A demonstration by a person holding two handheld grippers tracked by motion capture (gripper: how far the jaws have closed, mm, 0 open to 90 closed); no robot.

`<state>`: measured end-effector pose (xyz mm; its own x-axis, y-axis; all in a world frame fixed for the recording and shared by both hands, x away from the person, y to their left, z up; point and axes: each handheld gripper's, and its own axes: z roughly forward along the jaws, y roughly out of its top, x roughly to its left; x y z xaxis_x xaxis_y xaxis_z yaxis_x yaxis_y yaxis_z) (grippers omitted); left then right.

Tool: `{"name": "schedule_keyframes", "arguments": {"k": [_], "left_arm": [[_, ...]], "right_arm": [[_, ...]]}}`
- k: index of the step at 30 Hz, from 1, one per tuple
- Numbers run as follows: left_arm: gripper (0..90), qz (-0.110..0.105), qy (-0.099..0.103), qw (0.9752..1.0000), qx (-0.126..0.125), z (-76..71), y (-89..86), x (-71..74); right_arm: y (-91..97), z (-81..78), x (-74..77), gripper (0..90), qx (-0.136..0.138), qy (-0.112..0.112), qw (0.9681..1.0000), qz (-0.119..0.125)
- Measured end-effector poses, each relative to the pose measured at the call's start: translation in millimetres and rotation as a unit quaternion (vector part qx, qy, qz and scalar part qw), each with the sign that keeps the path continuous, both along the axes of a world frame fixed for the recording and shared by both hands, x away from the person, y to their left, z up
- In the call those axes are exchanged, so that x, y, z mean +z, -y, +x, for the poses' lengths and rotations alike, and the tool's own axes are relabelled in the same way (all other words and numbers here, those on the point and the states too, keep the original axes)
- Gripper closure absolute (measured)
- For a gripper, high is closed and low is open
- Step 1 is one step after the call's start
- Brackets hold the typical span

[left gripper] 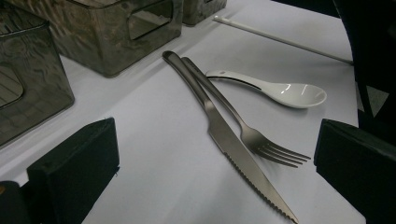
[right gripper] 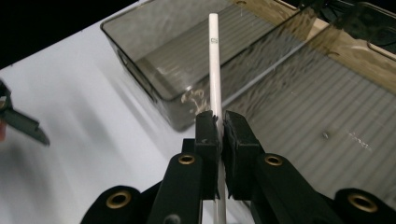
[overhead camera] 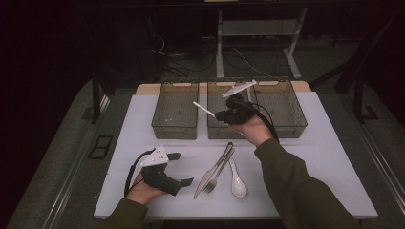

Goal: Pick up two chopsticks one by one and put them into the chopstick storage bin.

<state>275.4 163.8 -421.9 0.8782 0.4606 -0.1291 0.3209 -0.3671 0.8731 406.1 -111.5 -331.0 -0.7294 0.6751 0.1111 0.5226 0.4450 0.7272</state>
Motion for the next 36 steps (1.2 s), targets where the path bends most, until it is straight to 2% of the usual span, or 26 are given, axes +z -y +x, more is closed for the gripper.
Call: {"name": "schedule_keyframes", "arguments": {"k": [7,15,23,26,36], "left_arm": [[0.0,0.0,0.002,1.0,-0.004,0.7,1.8,-0.2],[0.0,-0.001,0.003,1.0,-0.009,-0.6,3.6,0.2],[0.0,0.001,0.006,0.9999,-0.015,-1.6,4.9,0.8],[0.0,0.0,0.005,0.9999,-0.016,-1.7,4.6,1.1],[0.0,-0.001,0.006,0.9998,-0.017,-1.2,4.2,1.4]], "right_arm": [[-30.2,18.5,1.8,84.5,0.002,-0.006,1.0,-0.006],[-66.7,41.8,-9.0,84.5,-0.004,-0.019,0.9996,-0.023],[-91.2,64.2,-16.8,84.5,-0.021,-0.031,0.999,-0.024],[-100.6,71.9,-19.7,84.5,-0.026,-0.035,0.9985,-0.033],[-125.5,90.7,-30.9,84.4,-0.043,-0.051,0.997,-0.04]]}}
